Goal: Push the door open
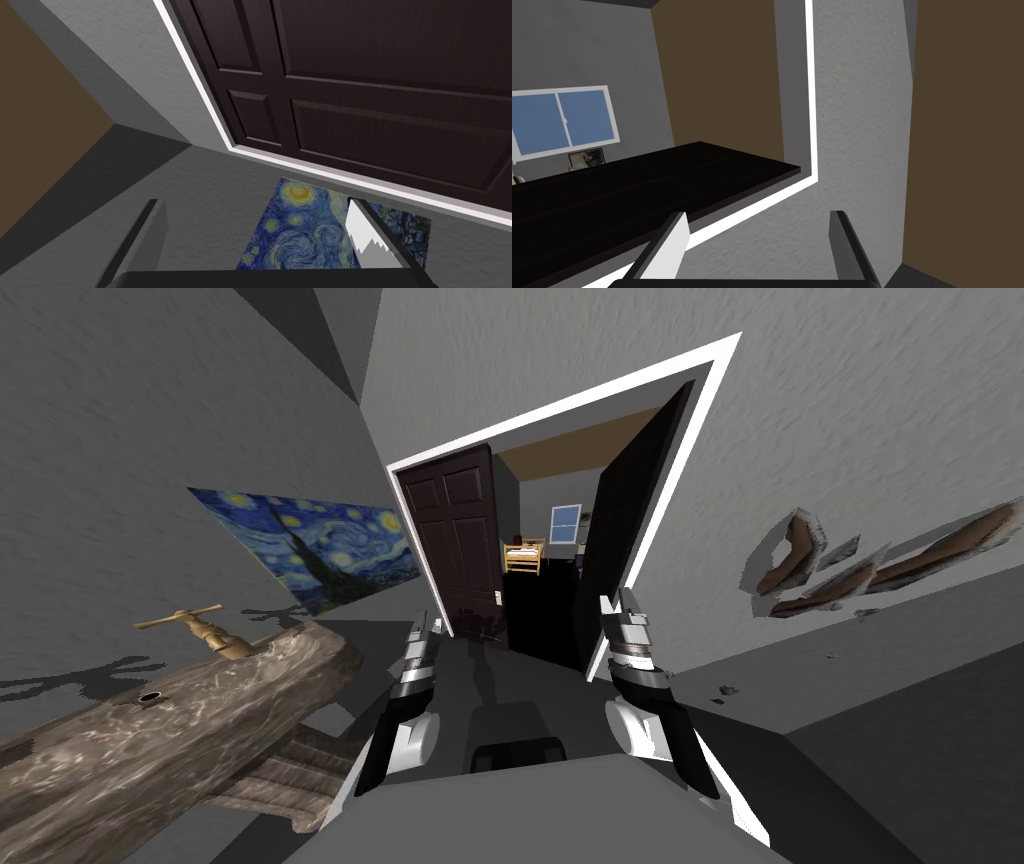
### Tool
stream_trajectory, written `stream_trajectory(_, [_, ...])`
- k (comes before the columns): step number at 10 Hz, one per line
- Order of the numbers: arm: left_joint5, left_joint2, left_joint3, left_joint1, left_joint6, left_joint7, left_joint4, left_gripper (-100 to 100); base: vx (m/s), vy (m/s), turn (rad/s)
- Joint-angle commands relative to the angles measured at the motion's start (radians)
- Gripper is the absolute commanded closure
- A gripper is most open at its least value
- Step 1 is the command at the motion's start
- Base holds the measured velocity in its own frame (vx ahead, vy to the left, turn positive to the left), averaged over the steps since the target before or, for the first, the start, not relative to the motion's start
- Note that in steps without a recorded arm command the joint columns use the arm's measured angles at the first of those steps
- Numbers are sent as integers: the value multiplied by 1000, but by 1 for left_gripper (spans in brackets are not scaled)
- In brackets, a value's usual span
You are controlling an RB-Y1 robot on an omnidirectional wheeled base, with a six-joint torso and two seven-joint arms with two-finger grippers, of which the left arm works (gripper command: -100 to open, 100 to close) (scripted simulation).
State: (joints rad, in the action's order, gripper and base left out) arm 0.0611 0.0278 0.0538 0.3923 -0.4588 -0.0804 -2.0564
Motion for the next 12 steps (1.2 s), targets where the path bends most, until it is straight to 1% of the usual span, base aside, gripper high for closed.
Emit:
stream_trajectory(1, [-6, 4, 7, -25, -9, 8, 50, -100, 82, 18, -6])
stream_trajectory(7, [-27, 24, 36, -101, -58, 44, 238, -100, 103, 15, -8])
stream_trajectory(9, [-35, 30, 46, -128, -75, 58, 317, -100, 97, 22, -9])
stream_trajectory(12, [-47, 38, 62, -170, -103, 78, 415, -100, 89, 21, -8])
